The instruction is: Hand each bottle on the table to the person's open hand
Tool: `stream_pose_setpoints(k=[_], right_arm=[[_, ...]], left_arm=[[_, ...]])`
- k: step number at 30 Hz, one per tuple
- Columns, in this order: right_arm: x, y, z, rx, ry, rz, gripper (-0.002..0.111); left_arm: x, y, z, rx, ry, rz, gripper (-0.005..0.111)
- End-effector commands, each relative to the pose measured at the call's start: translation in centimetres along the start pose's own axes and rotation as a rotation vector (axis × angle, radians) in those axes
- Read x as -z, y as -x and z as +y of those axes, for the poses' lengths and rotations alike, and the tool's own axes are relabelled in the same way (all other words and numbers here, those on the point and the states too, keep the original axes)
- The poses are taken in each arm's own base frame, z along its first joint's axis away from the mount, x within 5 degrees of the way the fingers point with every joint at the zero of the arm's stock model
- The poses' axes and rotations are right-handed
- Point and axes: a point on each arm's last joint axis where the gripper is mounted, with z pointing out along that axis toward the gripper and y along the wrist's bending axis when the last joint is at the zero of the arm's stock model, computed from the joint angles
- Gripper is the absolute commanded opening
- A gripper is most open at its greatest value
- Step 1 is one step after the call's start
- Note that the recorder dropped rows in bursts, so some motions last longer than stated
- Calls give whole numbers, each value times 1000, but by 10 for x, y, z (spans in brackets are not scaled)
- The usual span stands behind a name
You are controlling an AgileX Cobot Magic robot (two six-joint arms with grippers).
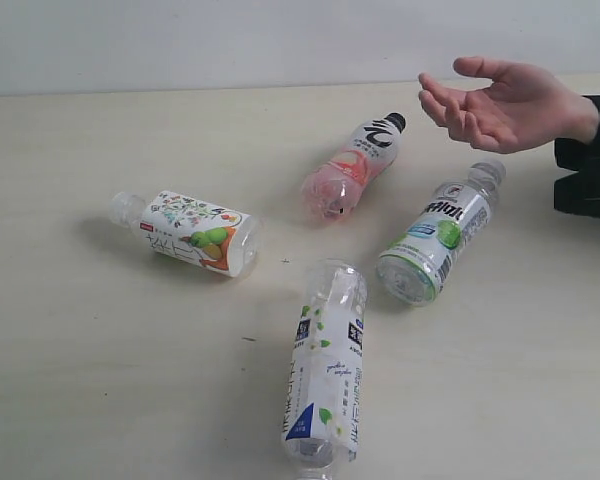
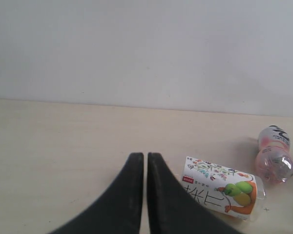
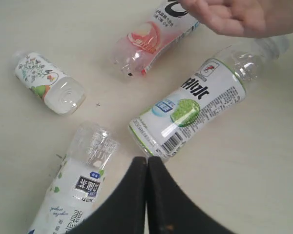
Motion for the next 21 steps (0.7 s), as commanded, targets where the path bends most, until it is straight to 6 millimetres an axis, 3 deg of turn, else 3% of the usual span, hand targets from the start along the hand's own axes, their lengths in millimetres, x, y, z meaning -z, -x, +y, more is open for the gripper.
stream_pose_setpoints(k=[1,15,21], right_arm=[[-1,1,12,111,30,26,0],[3,8,45,170,-180,197,0],[-32,9,41,37,-378,339,0]], left_arm=[[0,-1,0,0,3,-7,5],[0,-1,0,0,3,-7,5],[0,-1,0,0,3,-7,5]])
